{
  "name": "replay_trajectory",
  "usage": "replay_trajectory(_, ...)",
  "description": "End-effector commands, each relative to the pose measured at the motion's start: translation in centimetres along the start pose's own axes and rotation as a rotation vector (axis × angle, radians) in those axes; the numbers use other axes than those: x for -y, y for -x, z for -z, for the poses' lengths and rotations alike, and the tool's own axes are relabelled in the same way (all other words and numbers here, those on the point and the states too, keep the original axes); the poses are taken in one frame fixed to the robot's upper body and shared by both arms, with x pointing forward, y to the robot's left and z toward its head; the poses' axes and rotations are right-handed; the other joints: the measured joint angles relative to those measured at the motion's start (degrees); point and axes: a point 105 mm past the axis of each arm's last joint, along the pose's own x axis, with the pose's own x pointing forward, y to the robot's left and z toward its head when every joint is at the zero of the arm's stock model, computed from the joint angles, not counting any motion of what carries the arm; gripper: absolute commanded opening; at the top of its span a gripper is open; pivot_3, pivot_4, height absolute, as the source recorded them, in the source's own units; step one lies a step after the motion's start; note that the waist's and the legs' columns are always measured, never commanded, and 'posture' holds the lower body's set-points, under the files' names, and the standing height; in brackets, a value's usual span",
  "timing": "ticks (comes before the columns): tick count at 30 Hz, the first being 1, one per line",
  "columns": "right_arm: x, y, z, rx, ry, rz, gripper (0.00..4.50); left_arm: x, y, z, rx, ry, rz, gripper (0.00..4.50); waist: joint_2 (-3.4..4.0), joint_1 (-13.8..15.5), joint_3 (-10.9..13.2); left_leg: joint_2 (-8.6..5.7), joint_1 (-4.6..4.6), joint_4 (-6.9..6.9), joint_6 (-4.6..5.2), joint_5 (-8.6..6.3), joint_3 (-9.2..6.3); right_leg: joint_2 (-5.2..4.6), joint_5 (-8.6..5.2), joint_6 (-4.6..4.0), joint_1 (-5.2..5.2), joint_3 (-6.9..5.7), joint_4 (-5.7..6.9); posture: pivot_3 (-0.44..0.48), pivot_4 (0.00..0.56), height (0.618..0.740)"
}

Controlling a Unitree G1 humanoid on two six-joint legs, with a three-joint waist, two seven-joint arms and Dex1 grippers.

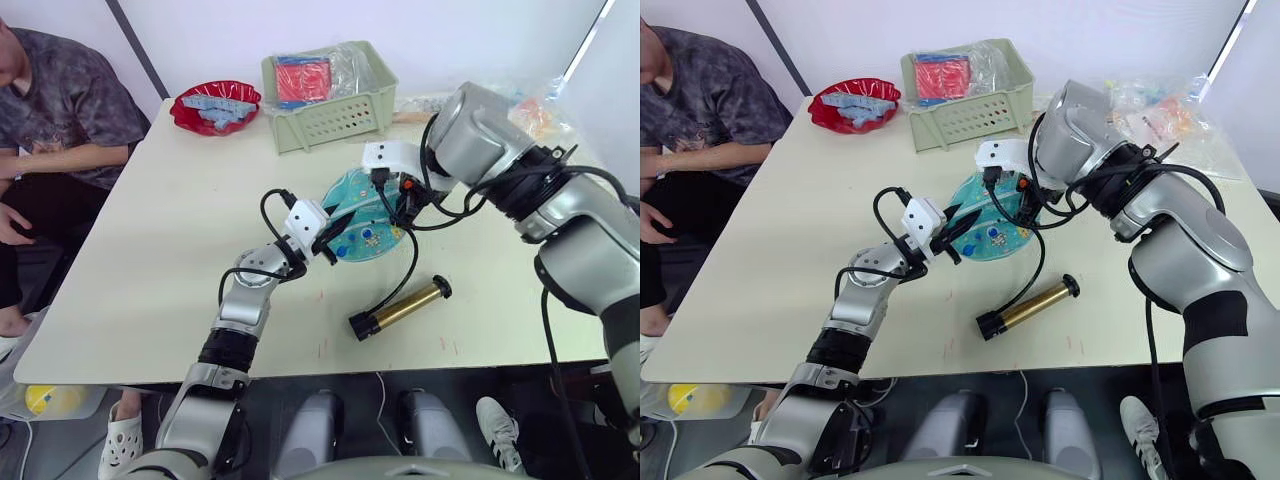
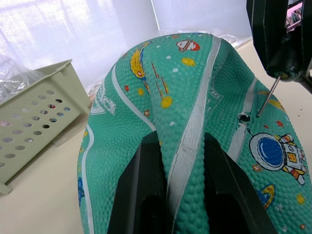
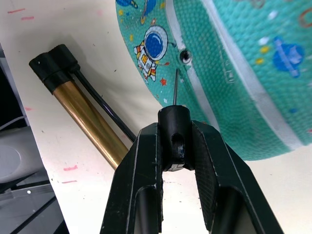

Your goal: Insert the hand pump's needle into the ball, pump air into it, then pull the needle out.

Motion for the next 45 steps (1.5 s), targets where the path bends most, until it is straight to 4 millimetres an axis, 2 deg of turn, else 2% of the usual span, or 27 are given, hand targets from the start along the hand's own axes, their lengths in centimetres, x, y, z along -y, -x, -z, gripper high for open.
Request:
replay_trajectory(1, 0.1, 0.9, -0.8, 0.03, 0.024, 0.023, 0.37, 2.0, 0.2, 2.3, -0.088, 0.032, 0.073, 0.33, 0.0, 0.0, 0.0, 0.0, 0.0, 0.0, 0.0, 0.0, 0.0, 0.0, 0.0, 0.0, 0.0, 0.0, 0.0, 0.0, 0.15, 0.738)
replay_trajectory(19, 0.2, 1.5, -1.4, 0.058, 0.028, 0.026, 0.37, 2.1, 0.2, 2.6, -0.094, 0.036, 0.077, 0.33, 0.0, 0.01, 0.0, 0.0, 0.01, 0.0, -0.01, 0.01, -0.01, 0.0, 0.0, 0.0, 0.0, 0.0, 0.01, 0.0, 0.15, 0.738)
replay_trajectory(34, 0.5, 0.7, -1.2, 0.043, 0.025, 0.038, 0.37, 2.3, 0.2, 2.6, -0.091, 0.036, 0.077, 0.33, 0.0, -0.01, 0.0, -0.02, 0.01, 0.01, -0.02, 0.01, 0.0, 0.0, 0.0, 0.0, 0.01, 0.0, 0.02, 0.0, 0.15, 0.738)
replay_trajectory(45, 0.6, 0.5, -1.8, 0.048, 0.022, 0.047, 0.37, 2.5, 0.2, 2.6, -0.091, 0.035, 0.082, 0.33, 0.01, -0.11, -0.01, -0.04, 0.07, 0.01, -0.03, 0.02, -0.01, 0.01, 0.0, 0.0, 0.01, 0.01, 0.05, 0.0, 0.15, 0.738)
